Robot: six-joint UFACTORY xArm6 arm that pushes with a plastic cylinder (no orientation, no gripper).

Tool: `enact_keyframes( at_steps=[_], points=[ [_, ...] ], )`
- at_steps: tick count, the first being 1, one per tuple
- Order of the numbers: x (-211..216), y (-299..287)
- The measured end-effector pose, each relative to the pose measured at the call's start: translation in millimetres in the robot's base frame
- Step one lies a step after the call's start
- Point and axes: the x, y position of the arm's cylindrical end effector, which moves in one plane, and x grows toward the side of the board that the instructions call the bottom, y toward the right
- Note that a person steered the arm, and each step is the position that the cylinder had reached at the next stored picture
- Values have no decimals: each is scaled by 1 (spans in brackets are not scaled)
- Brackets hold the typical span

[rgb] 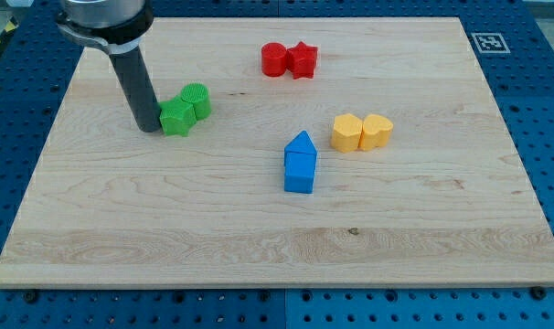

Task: Point your arm towards bottom center

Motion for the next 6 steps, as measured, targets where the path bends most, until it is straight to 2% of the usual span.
enact_keyframes(
  at_steps=[1,2,4,5,6],
  points=[
    [0,0],
    [21,0],
    [87,10],
    [111,50],
    [118,69]
  ],
)
